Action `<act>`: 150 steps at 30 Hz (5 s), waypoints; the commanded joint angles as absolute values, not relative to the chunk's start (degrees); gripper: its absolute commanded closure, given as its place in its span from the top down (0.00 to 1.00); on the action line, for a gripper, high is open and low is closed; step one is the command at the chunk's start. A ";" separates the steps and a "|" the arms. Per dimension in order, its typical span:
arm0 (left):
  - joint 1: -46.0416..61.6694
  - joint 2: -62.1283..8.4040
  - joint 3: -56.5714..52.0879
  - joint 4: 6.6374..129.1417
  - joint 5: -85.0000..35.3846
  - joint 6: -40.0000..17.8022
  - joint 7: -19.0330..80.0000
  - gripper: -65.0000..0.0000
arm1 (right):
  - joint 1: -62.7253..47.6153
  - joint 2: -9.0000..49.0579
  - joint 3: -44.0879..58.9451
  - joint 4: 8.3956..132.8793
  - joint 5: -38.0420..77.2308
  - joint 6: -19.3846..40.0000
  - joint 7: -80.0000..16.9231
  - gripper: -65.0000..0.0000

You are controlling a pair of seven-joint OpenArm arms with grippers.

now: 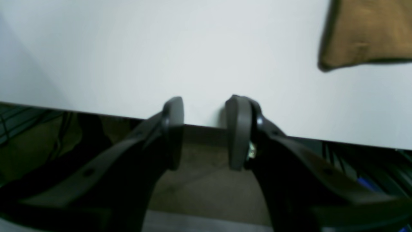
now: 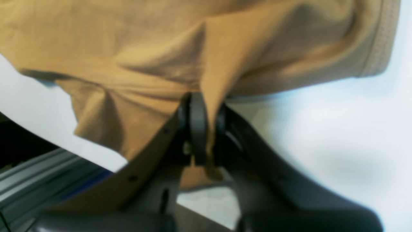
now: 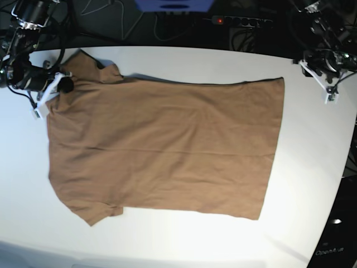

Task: Fold the T-shirt properly
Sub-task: 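Grasp the hem corner of the shirt with the left gripper, then lift the held shirt edge with both grippers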

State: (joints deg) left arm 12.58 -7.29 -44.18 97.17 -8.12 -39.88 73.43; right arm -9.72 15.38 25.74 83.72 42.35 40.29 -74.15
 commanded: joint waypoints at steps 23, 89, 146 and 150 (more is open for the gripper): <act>8.40 -7.87 -43.56 105.45 -17.27 -40.00 80.00 0.34 | -9.98 15.87 23.78 83.74 38.90 40.00 -76.18 0.00; 4.88 -11.91 -40.48 79.34 -33.63 -40.00 79.69 0.34 | -9.19 15.87 22.99 83.82 38.90 40.00 -76.18 0.00; 5.23 -12.97 -32.57 75.12 -33.63 -40.00 79.60 0.05 | -9.54 22.29 13.23 84.00 38.81 40.00 -62.46 0.00; 5.14 -13.58 -32.57 75.12 -33.63 -40.00 79.60 0.05 | -10.59 23.69 9.45 84.00 38.81 40.00 -57.63 0.00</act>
State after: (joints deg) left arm 4.58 -12.73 -32.71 75.61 -40.36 -40.71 76.25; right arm -10.72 23.05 9.47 83.72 39.38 40.03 -56.71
